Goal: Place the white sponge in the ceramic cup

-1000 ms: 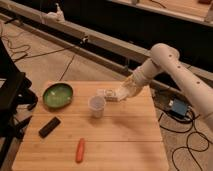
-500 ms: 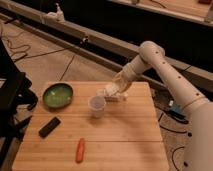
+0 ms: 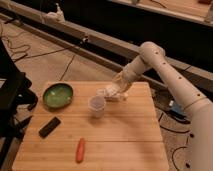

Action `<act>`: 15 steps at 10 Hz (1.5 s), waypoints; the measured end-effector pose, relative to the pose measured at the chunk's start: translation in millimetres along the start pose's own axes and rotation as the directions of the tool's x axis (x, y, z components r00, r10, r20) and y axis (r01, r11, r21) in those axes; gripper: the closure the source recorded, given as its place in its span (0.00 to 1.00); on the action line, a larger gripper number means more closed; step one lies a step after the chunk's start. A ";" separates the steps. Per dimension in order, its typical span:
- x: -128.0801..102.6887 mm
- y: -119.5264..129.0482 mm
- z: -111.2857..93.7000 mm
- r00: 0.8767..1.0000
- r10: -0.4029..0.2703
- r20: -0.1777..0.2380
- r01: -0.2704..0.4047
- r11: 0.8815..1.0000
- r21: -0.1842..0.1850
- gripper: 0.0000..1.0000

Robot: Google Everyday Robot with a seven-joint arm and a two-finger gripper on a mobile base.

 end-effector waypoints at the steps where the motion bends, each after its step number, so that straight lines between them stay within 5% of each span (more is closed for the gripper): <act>1: -5.7 -0.3 -0.1 1.000 -0.006 0.005 0.006 1.000 0.015 1.00; 3: -20.7 5.4 7.8 1.000 -0.022 0.020 0.021 1.000 0.023 1.00; 9: -43.8 25.6 59.2 0.996 -0.078 -0.037 0.075 0.994 -0.082 1.00; 11: -50.2 21.7 69.0 0.993 -0.096 -0.066 0.089 0.991 -0.102 0.90; 15: -56.6 2.9 76.3 0.985 -0.111 -0.136 0.095 0.988 -0.118 0.46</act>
